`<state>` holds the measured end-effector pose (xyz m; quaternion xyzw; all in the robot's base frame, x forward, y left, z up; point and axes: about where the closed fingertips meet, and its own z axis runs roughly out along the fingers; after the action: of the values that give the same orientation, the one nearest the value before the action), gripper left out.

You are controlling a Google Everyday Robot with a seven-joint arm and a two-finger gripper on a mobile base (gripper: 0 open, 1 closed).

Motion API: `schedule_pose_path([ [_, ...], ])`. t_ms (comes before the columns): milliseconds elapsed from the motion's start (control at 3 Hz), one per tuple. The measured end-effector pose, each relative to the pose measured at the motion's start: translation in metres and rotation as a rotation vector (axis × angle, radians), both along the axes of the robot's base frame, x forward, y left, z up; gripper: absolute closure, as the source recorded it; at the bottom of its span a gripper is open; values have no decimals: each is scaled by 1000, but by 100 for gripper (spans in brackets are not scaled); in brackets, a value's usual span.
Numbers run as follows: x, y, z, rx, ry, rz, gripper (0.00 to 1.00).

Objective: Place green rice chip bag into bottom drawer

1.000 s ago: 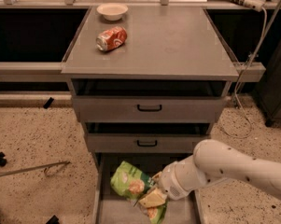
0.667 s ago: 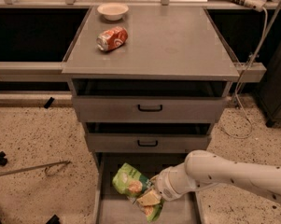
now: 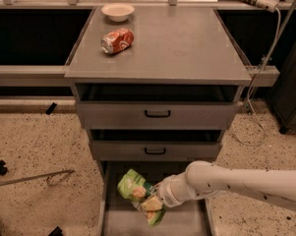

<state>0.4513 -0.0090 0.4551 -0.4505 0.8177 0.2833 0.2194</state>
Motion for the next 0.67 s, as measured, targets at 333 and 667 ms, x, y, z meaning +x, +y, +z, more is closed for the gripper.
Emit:
schedule_pose_path([
  [333,10,-3,-23,3,4,-20,100],
  [667,40,-6,-62,33,-18,-80,100],
])
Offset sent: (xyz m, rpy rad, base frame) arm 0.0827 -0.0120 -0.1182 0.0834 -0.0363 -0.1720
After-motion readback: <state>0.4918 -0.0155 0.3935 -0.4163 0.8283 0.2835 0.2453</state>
